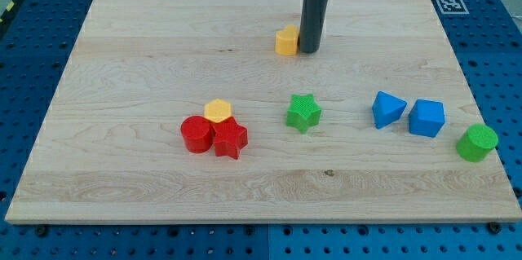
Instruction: Move the yellow heart diagonally to the green star
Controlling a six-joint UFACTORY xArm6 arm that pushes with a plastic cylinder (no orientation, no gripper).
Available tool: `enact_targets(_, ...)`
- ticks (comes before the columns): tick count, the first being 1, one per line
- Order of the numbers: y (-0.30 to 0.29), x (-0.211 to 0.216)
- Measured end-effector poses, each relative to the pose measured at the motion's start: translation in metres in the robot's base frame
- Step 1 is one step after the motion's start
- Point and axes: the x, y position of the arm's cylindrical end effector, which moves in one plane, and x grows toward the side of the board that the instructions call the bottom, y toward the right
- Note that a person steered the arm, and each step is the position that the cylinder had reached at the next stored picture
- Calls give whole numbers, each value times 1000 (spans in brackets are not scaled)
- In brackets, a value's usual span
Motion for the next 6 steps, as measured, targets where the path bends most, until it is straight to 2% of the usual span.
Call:
enact_targets(1, 2, -25)
enact_targets(2, -21, -23)
enact_targets(4, -41, 29)
enact_targets(5, -57, 43)
enact_targets(6, -83, 39)
